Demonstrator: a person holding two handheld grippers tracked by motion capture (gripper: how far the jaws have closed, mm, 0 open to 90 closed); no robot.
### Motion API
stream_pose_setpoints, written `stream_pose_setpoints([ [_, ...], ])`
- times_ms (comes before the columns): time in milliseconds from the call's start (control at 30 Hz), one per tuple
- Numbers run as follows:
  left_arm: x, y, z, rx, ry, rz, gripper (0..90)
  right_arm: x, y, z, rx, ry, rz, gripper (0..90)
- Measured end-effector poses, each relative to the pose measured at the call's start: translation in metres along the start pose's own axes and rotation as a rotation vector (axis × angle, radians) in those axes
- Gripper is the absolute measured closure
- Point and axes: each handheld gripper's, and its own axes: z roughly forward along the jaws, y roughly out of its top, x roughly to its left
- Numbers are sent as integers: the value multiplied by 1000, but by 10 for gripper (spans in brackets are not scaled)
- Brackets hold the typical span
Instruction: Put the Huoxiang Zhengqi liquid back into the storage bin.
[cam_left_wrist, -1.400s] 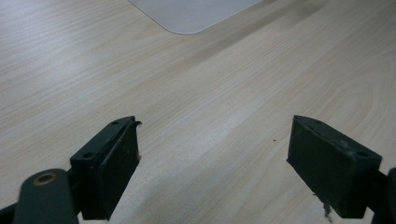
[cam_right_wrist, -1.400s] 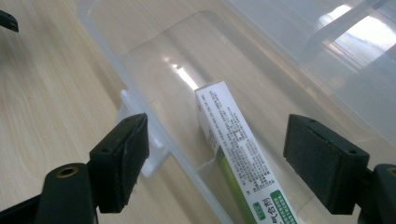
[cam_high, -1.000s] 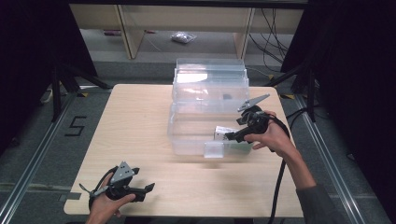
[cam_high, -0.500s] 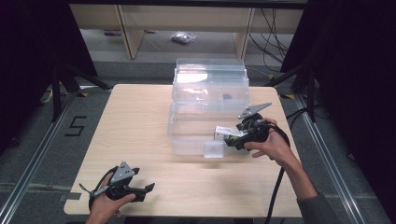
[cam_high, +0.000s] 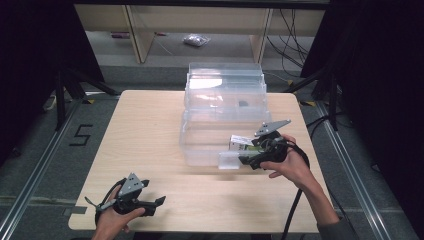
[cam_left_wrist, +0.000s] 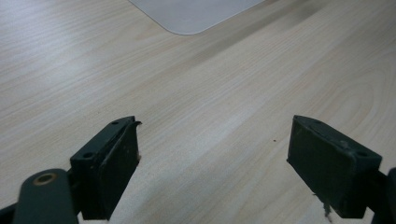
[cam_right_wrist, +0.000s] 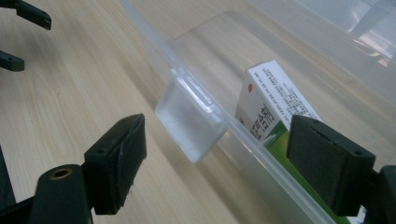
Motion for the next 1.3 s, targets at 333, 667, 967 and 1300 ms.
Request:
stream_pose_setpoints([
  [333, 0, 0, 0, 0, 0, 2, 158, 12, -9, 4, -34, 2, -33, 210],
  [667, 0, 0, 0, 0, 0, 1, 158, 25, -18, 11, -8, 2, -14, 210],
  [967, 0, 0, 0, 0, 0, 0, 158, 30, -27, 17, -26, 4, -31, 210],
  [1300, 0, 0, 0, -4, 2, 0, 158, 34, -35, 20, -4, 15, -7, 209],
])
